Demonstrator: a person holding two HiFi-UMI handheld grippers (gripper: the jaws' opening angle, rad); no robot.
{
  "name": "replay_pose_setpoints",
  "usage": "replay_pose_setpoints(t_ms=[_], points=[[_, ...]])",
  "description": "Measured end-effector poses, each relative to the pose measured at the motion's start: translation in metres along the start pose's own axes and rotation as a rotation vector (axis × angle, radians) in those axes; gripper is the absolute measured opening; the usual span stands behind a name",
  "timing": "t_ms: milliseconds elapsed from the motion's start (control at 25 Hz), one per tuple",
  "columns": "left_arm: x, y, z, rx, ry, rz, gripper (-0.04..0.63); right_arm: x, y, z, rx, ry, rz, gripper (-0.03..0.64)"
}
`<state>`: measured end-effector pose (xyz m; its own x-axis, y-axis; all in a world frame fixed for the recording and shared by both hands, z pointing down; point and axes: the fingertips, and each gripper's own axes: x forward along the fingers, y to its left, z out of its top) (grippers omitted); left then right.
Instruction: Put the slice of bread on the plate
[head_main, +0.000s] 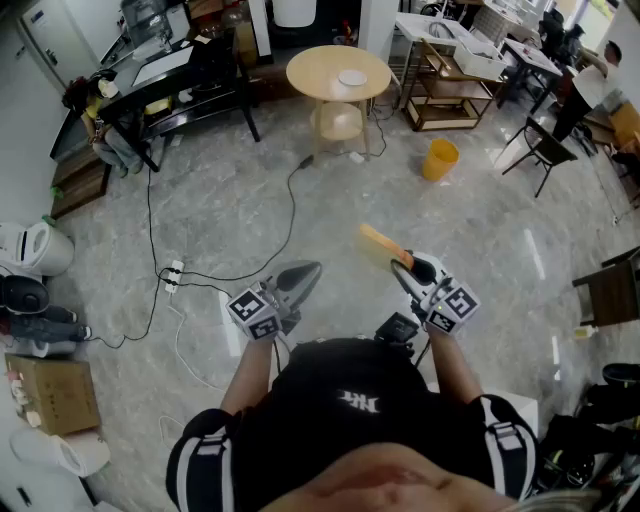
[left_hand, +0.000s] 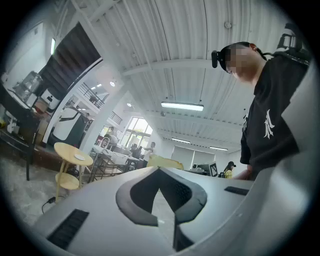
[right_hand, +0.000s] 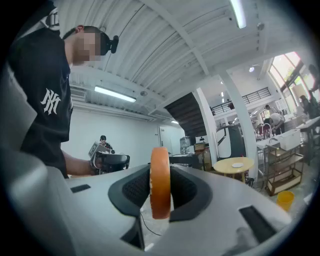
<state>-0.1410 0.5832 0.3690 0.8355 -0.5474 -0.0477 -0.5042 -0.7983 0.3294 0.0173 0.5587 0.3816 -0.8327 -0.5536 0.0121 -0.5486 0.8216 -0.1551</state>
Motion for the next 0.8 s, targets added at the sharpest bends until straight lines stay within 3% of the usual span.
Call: replay_pose_setpoints(t_ms=[160, 440, 600, 680, 800], points=[[0.02, -0.039, 0.016, 0.056, -0.027, -0.04, 0.006, -0.025, -0.008, 0.006, -0.008, -0.02, 0.0, 0.084], [0.05, -0.049, -0.003, 0.083, 0.018, -0.024, 0.006, -0.05, -0.017, 0.004, 0.014, -0.02, 0.001, 0.086], [0.063, -0.059, -0.012, 0.145, 0.037, -0.022, 0.006, -0.056, -0.023, 0.006, 0.011, -0.015, -0.004, 0.091], [0.064, -0.052, -0.016, 0.099, 0.039, 0.021, 0.006, -0.056, -0.025, 0.004, 0.001, 0.0, -0.012, 0.092], [0.06, -0.053, 0.005, -0.04, -0.074, 0.039, 0.006, -0.06, -0.027, 0.0, -0.006, 0.022, -0.015, 0.092]])
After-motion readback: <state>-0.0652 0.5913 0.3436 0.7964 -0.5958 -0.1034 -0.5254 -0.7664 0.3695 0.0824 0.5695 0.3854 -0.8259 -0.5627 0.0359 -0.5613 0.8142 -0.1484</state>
